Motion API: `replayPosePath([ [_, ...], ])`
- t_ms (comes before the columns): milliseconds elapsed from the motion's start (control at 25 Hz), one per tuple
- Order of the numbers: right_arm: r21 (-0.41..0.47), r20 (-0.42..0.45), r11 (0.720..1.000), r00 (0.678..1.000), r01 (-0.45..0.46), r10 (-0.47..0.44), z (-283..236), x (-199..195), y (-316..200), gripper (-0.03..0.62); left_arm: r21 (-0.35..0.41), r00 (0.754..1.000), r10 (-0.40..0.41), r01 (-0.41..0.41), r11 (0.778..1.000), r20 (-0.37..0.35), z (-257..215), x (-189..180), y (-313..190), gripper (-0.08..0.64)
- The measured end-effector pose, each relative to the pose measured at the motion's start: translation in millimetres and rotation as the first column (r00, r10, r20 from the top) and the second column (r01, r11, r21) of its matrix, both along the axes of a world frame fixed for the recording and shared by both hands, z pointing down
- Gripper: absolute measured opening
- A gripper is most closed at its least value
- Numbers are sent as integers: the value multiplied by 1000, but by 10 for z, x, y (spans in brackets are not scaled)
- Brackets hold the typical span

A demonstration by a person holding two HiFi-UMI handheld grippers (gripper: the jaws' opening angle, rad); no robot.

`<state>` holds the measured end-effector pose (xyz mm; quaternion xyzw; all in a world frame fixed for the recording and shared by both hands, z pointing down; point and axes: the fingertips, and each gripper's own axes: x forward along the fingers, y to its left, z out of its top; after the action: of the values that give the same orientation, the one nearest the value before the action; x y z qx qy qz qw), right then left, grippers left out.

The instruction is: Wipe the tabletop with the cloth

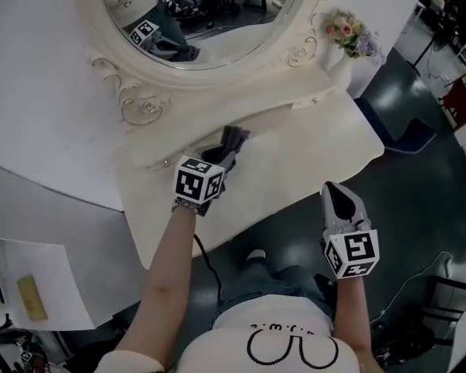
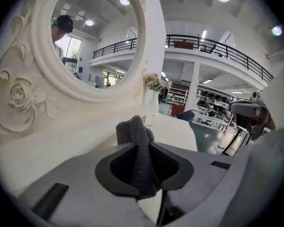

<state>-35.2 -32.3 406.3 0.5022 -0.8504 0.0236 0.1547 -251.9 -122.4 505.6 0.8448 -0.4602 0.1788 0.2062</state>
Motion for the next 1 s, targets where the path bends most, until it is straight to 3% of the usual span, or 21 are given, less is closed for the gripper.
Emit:
replayPosePath([
  [240, -56, -48, 997, 998, -51, 48, 206, 183, 50, -2, -114, 994, -52, 62, 991, 91, 594, -249, -270, 77],
  [480, -97, -89, 990, 992, -103, 95, 348, 427, 54, -2, -121, 971, -120, 147, 982, 208, 912, -415, -530, 77],
  [680, -108, -93, 986, 989, -126, 117, 402, 608, 5, -2, -137, 963, -131, 166, 976, 235, 1021, -371, -603, 77],
  [1000, -110, -65, 988, 993, -105, 98, 446, 740, -61, -2, -165, 970, -71, 111, 980, 234, 1029, 33, -555, 77],
])
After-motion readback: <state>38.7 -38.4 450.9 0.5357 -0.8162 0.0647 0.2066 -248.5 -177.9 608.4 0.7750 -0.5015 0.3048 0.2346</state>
